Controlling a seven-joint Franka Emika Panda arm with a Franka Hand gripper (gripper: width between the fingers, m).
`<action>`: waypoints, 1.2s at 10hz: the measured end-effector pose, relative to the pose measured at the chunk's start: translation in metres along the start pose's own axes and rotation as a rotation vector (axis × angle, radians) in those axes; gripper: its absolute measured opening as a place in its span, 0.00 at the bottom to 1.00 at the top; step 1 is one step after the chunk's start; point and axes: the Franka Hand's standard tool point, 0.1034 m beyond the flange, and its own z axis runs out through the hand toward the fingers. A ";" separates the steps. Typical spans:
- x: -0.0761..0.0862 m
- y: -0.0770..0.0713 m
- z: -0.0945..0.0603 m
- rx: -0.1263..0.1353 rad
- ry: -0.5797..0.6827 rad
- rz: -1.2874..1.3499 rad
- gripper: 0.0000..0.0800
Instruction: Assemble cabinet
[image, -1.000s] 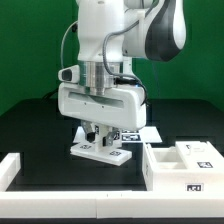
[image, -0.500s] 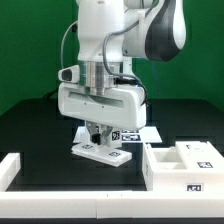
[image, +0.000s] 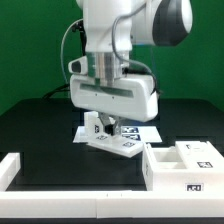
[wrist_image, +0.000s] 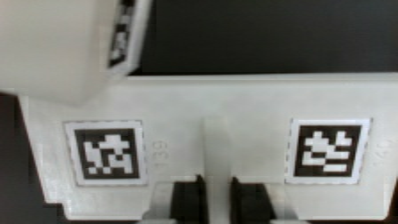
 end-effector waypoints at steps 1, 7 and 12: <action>-0.002 -0.008 -0.010 0.018 -0.004 0.006 0.07; -0.039 -0.042 -0.018 0.019 -0.032 0.201 0.07; -0.044 -0.036 -0.014 -0.008 -0.044 0.298 0.07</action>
Offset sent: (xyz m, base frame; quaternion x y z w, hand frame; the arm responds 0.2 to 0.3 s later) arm -0.0066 0.0285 0.0228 -0.0102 -0.0010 0.0443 0.9990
